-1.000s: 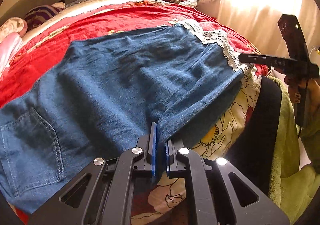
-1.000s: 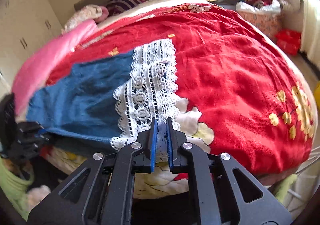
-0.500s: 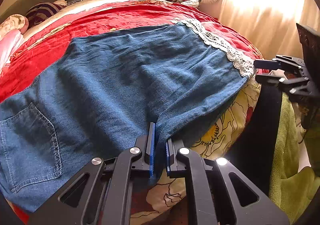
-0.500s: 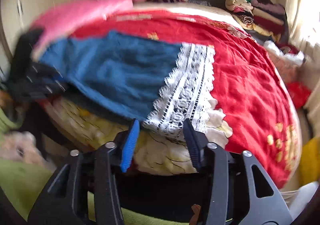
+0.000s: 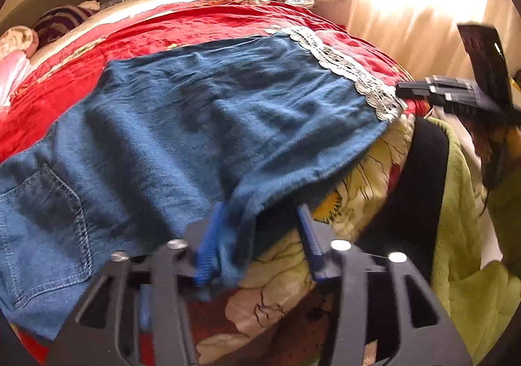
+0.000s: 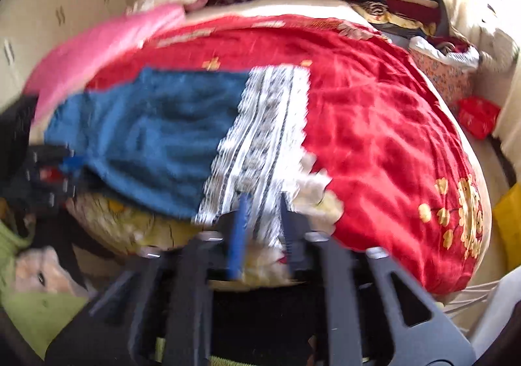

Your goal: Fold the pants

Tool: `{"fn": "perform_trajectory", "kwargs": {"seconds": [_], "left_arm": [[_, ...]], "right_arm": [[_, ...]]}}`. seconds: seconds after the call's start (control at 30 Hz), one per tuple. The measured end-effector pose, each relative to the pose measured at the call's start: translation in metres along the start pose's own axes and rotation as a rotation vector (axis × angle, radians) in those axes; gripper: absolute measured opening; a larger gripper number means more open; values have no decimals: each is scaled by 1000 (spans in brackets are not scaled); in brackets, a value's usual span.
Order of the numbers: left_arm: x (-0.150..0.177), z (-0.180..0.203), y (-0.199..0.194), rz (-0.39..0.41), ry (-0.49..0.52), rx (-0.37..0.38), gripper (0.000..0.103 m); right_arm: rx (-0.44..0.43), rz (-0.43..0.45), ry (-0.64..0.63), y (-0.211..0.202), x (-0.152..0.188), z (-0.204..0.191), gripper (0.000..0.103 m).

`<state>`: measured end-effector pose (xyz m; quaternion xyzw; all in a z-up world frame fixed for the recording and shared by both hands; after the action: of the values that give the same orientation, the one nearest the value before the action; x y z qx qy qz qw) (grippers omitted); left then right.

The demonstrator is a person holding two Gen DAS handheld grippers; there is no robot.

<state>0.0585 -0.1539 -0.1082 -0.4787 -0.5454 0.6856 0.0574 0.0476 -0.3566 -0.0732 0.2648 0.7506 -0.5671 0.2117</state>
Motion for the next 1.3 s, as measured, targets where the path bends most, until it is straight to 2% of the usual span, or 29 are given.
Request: {"fn": "perform_trajectory", "kwargs": {"seconds": [0.1, 0.2, 0.3, 0.37, 0.5, 0.6, 0.8, 0.87, 0.93, 1.03, 1.1, 1.13, 1.17, 1.23, 1.3], "left_arm": [[-1, -2, -14, 20, -3, -13, 48], [-11, -13, -33, 72, -20, -28, 58], [-23, -37, -44, 89, -38, -73, 59], [-32, -61, -45, 83, -70, -117, 59], [-57, -113, -37, 94, -167, -133, 59], [-74, -148, -20, 71, -214, -148, 59], [-91, -186, 26, 32, -305, -68, 59], [-91, -189, 39, 20, -316, -51, 59], [-89, -188, 54, 4, -332, 9, 59], [-84, -184, 64, 4, -347, 58, 59], [-84, -179, 68, 14, -351, 79, 50], [-85, -176, 69, 15, -347, 90, 30], [-86, -174, 68, 18, -334, 86, 19], [-90, -174, 59, 55, -324, 79, 6], [-93, -180, 48, 112, -347, 80, 6]], "right_arm": [[7, 17, 34, 3, -20, 8, 28], [-25, 34, 81, 9, -45, 10, 34], [-23, 36, 97, 21, -70, 13, 40], [-54, 24, 115, 34, -85, 11, 40], [-73, -15, 177, 62, -107, 18, 40], [-103, -20, 210, 74, -117, 20, 40], [-155, -57, 295, 93, -128, 33, 41], [-176, -68, 320, 98, -130, 36, 41], [-177, -76, 325, 104, -131, 37, 41], [-219, -98, 334, 110, -130, 33, 41], [-240, -112, 337, 115, -127, 30, 41], [-246, -119, 340, 117, -126, 30, 41], [-254, -126, 347, 120, -124, 29, 41], [-272, -135, 352, 123, -119, 27, 42], [-281, -134, 348, 123, -118, 25, 44]]}}
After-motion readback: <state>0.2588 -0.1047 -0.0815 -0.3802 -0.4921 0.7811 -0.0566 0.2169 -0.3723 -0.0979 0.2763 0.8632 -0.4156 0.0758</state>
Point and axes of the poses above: each gripper's, at about its wrist camera, not at the fingertips, and y roughly the way its jaws point, z to its right, x to its underside, the point moved 8 cm from there along y, roughly the way its jaws point, and after that the axes turned 13 degrees about y, right-handed, at the moved point
